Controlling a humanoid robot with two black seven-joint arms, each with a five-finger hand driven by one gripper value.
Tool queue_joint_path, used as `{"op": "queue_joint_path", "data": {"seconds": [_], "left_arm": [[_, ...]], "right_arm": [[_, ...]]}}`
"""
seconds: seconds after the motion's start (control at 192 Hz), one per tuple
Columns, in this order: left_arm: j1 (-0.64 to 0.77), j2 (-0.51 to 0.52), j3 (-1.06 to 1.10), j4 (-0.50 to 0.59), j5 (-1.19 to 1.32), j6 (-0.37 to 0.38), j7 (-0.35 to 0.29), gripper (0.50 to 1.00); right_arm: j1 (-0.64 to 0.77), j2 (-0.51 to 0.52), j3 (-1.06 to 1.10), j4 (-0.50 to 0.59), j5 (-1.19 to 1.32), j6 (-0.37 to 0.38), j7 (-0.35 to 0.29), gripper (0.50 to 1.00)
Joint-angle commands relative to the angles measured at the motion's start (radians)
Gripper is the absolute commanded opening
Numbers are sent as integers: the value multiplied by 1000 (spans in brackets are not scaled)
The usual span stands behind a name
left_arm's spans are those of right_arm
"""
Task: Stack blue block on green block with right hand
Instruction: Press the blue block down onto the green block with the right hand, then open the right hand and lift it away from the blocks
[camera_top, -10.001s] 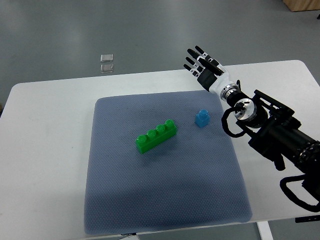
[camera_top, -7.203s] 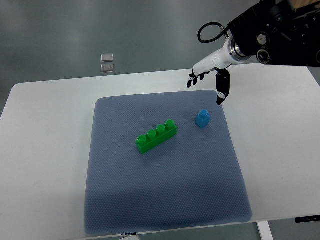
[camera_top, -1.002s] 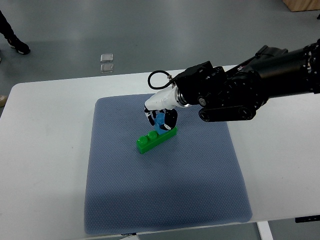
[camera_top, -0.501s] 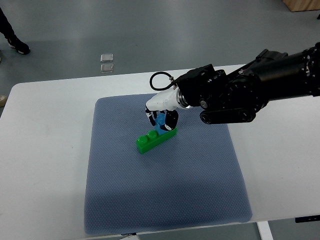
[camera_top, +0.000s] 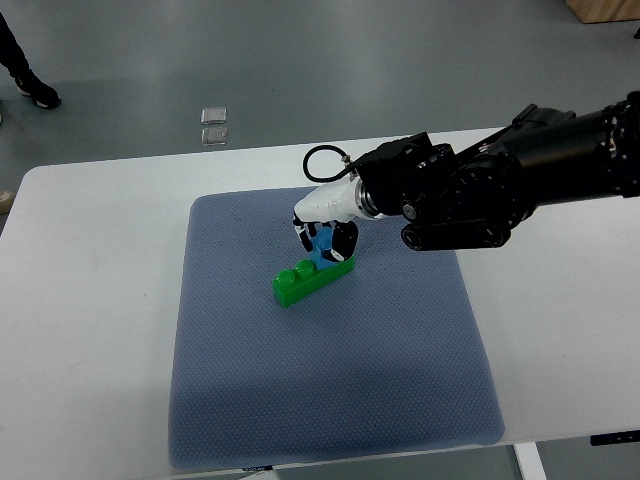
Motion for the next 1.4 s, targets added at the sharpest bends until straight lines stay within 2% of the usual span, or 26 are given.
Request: {"op": "queue_joint_path", "data": {"seconds": [0.0,0.611,0.788,0.814,0.924,1.174,1.394], "left_arm": [[0,0,0,0,0,0,0,1000],[0,0,0,0,0,0,0,1000],[0,0,0,0,0,0,0,1000],[0,0,0,0,0,0,0,1000],[0,0,0,0,0,0,0,1000],[0,0,0,0,0,0,0,1000],[0,0,0,0,0,0,0,1000]], "right_arm": [[-6,0,0,-6,0,-1,0,613],[-18,0,0,-13,0,2,-2,615],[-7,0,3,-12,9,14,-2,650],[-6,0,5,-12,9,14,-2,686],[-3,0,9,-10,11,20,-2,742],[-1,0,12,-7,11,30,-2,780],[32,0,20,5,12,50,-2,782]]}}
